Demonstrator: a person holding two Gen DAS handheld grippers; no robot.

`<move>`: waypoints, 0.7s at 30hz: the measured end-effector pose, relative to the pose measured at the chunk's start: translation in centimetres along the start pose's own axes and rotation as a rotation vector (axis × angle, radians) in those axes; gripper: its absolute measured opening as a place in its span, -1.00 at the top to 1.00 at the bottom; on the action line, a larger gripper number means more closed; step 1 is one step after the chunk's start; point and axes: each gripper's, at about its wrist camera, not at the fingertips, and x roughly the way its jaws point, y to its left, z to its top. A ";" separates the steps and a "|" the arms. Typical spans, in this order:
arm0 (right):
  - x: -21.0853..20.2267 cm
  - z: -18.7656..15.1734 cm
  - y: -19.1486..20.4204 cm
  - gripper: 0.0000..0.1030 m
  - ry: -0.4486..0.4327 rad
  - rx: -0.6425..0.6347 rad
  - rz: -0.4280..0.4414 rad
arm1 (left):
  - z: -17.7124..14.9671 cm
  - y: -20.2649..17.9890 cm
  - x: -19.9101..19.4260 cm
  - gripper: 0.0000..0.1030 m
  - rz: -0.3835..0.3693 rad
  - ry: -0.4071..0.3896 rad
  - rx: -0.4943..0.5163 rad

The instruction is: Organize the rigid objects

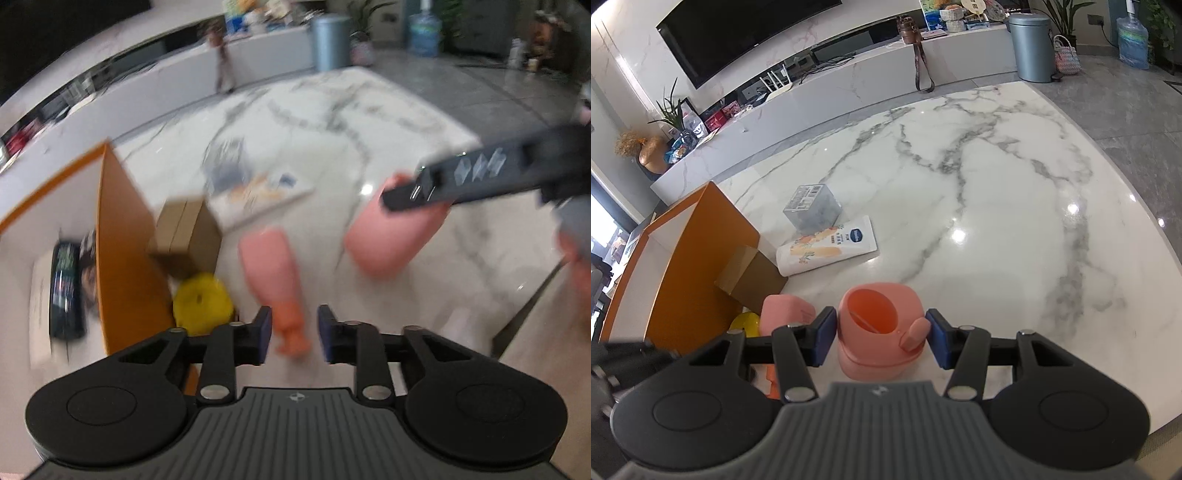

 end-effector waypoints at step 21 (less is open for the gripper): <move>0.9 0.0 0.2 -0.04 0.035 -0.019 0.045 | -1.9 0.4 1.7 0.42 0.048 -0.067 -0.148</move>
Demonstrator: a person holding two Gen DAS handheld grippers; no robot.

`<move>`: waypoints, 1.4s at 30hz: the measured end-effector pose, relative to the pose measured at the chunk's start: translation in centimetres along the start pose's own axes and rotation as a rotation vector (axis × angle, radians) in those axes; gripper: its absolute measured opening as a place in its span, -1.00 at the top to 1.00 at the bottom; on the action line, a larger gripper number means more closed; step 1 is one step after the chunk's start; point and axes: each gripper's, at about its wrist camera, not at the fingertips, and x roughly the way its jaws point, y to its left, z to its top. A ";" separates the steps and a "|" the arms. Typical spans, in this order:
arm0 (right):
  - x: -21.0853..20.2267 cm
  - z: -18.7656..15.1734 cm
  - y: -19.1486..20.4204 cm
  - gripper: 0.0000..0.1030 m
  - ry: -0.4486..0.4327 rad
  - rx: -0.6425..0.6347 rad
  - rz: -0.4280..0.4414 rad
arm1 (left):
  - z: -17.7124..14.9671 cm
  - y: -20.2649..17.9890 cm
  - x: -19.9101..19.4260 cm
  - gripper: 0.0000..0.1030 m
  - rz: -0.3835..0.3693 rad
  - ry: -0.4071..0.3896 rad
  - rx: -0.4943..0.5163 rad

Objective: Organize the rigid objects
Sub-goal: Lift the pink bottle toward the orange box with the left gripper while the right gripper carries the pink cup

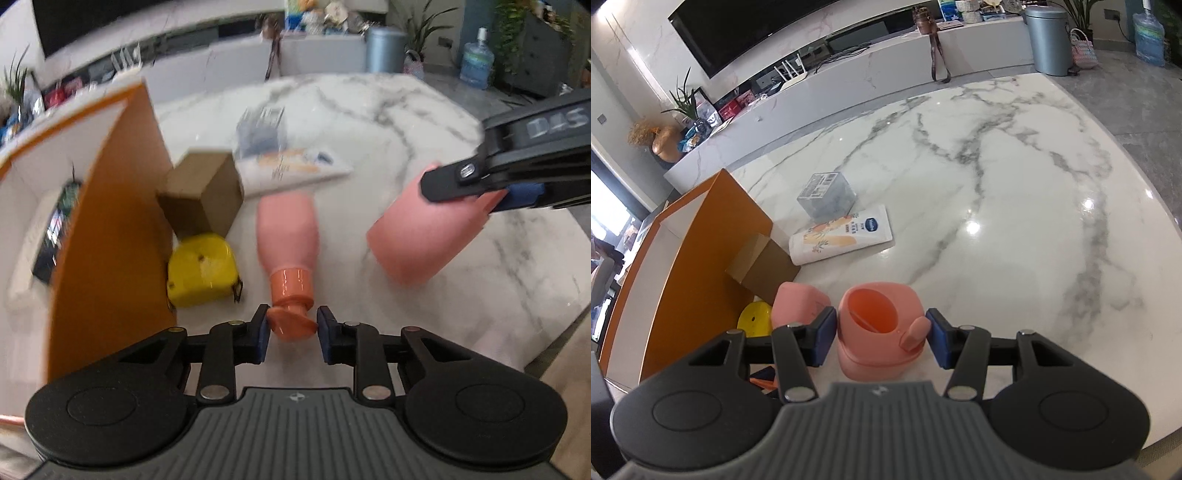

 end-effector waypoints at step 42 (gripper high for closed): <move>1.2 -0.9 3.6 -0.07 0.056 -0.235 -0.070 | 1.8 3.1 -2.6 0.45 -0.081 -0.130 0.042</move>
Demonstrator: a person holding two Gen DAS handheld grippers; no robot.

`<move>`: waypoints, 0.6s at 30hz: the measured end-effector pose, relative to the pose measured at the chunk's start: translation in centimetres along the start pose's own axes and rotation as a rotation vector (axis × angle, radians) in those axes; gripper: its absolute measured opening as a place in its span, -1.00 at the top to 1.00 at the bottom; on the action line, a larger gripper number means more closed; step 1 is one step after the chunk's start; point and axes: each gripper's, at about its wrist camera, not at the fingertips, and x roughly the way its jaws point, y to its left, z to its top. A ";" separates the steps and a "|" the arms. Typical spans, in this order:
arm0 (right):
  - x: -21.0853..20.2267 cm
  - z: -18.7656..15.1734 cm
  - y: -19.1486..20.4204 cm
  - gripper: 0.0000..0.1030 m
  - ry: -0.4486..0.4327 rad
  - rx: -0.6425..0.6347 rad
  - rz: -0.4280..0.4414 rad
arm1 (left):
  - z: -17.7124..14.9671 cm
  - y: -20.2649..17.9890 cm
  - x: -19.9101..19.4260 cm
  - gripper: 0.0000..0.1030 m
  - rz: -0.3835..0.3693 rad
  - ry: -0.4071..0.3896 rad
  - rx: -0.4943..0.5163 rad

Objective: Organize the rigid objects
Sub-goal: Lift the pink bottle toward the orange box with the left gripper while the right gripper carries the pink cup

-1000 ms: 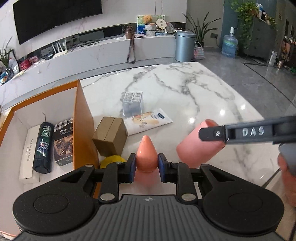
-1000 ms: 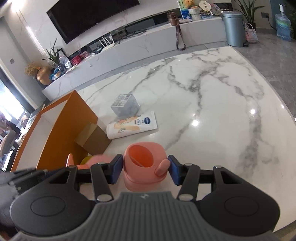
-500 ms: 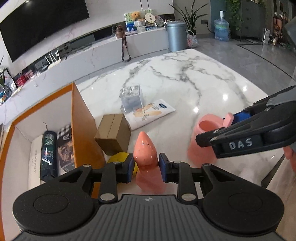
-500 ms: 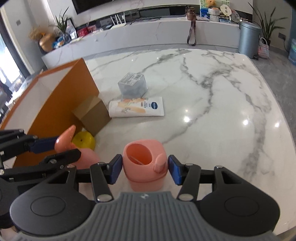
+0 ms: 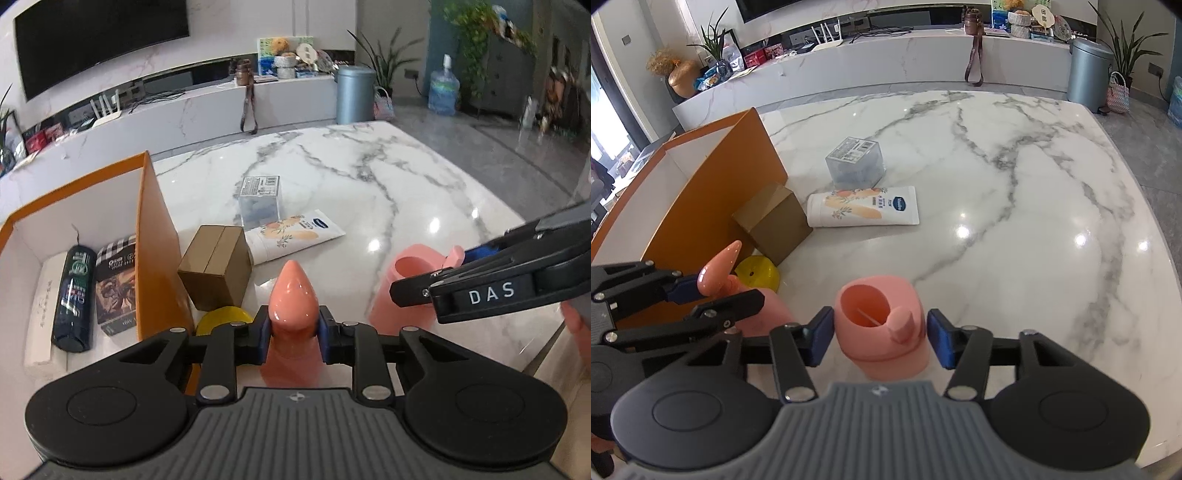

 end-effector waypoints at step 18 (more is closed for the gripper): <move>-7.3 3.6 5.8 -0.06 -0.183 -0.119 0.216 | 5.1 9.8 -13.0 0.45 -0.150 -0.106 -0.092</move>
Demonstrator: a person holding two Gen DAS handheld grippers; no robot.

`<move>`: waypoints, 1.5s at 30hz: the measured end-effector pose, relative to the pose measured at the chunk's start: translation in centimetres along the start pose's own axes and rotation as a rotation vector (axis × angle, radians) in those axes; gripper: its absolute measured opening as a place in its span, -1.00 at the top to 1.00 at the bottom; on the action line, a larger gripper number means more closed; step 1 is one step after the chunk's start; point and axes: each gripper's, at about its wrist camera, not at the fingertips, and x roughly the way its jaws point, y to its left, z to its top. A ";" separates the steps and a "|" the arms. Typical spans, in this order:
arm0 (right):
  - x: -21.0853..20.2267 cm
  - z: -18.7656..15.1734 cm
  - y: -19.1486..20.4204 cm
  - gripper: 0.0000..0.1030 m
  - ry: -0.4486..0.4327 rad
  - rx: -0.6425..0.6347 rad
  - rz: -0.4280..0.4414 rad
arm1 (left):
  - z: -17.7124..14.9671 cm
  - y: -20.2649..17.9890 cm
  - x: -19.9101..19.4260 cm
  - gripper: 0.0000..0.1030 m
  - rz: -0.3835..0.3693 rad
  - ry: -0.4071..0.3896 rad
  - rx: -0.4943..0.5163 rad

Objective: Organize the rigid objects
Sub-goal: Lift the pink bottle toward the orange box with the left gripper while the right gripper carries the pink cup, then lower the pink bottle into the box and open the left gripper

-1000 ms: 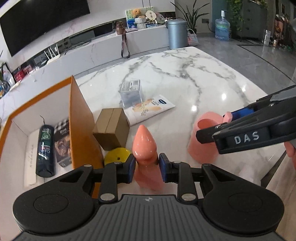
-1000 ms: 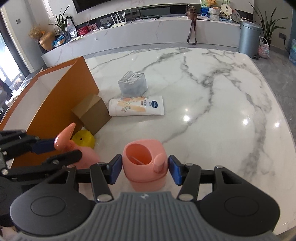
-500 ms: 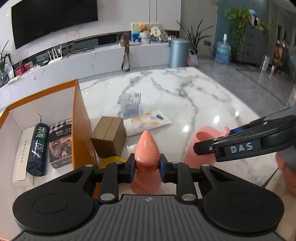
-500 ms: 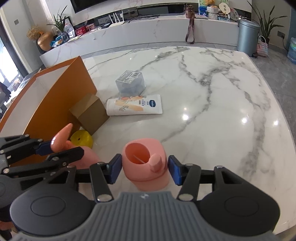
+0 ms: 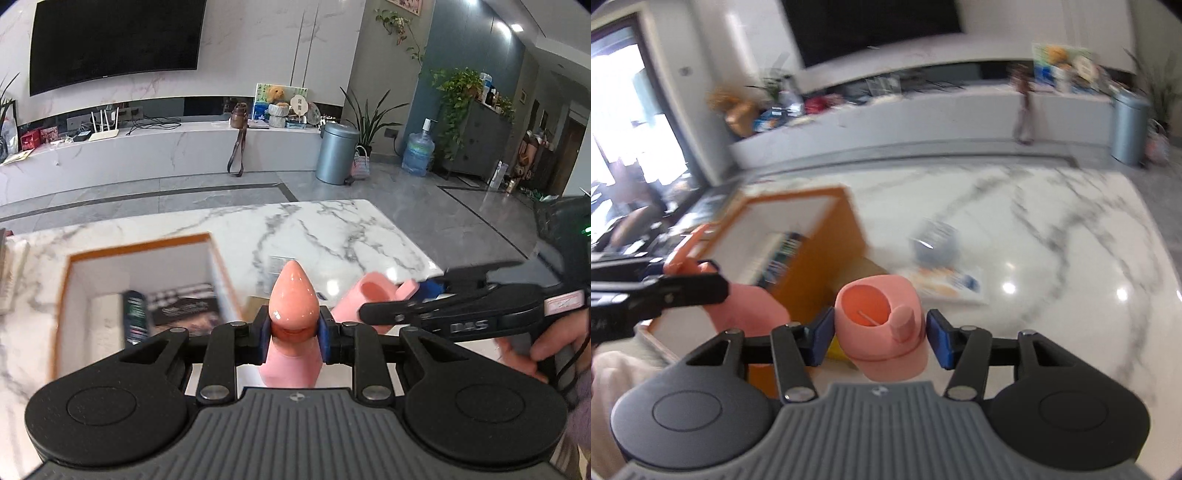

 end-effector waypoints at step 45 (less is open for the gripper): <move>22.2 2.4 17.1 -0.24 0.489 -0.513 0.269 | -2.7 14.3 7.4 0.32 0.300 0.482 0.024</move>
